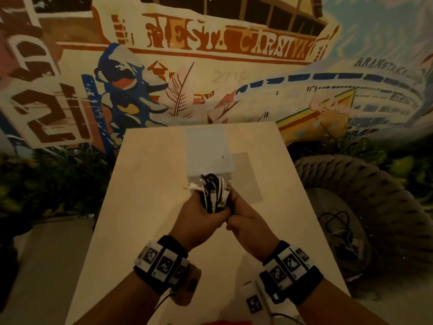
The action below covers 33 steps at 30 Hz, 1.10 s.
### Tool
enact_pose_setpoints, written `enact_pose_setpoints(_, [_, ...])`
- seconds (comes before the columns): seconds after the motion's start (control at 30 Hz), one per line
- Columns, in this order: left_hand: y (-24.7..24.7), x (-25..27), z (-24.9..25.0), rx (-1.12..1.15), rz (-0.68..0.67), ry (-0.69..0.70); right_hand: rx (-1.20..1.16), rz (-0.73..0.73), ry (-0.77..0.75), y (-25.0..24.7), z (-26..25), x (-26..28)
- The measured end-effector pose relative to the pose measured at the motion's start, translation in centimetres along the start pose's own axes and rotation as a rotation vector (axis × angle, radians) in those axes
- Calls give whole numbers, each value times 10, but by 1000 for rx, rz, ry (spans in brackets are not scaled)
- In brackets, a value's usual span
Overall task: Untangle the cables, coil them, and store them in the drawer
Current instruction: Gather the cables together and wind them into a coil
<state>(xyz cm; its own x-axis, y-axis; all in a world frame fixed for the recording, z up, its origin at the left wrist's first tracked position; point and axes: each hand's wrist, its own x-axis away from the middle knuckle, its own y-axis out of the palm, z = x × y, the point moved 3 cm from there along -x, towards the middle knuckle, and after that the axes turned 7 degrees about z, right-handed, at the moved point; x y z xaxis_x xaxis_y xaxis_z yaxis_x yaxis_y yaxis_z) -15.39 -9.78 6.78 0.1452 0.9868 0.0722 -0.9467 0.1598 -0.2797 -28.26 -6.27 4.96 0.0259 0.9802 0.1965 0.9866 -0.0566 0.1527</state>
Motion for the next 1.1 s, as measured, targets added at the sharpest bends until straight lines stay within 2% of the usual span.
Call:
enact_pose_setpoints(0.1, [5,7,7,-48,-32,106,-290,-28,74,0,-7,5])
enact_pose_setpoints(0.17, [10,12,13,-117,-89,204,-393,23,93,1,-9,5])
enact_pose_setpoints(0.23, [13,14,13,-182,-101,270,-368,97,125,2,-4,5])
enact_pose_setpoints(0.33, [15,16,10,-253,-47,319,-99,155,141,0,-2,6])
enact_pose_setpoints(0.4, [14,15,4,-280,-40,260,102,77,95,-1,-7,7])
enact_pose_setpoints(0.47, [12,10,-3,-286,-116,107,260,-14,29,-6,-14,7])
enact_pose_setpoints(0.53, [6,8,-6,-296,-269,-10,323,-56,-82,-11,-37,12])
enact_pose_setpoints(0.6, [1,10,-3,-242,-483,-23,469,-44,-335,-22,-60,14])
enact_pose_setpoints(0.63, [-2,14,1,-179,-596,-12,579,-78,-446,-26,-66,14])
enact_pose_setpoints(0.7, [-6,20,13,-83,-758,11,739,-233,-555,-24,-76,14])
enact_pose_setpoints(0.8, [-11,23,28,-55,-873,9,692,-348,-513,-16,-86,13])
enact_pose_setpoints(0.9, [-16,23,35,-86,-917,0,668,-334,-511,-15,-87,15])
enact_pose_setpoints(1.1, [-22,20,35,-147,-834,-57,512,-234,-408,-17,-63,16])
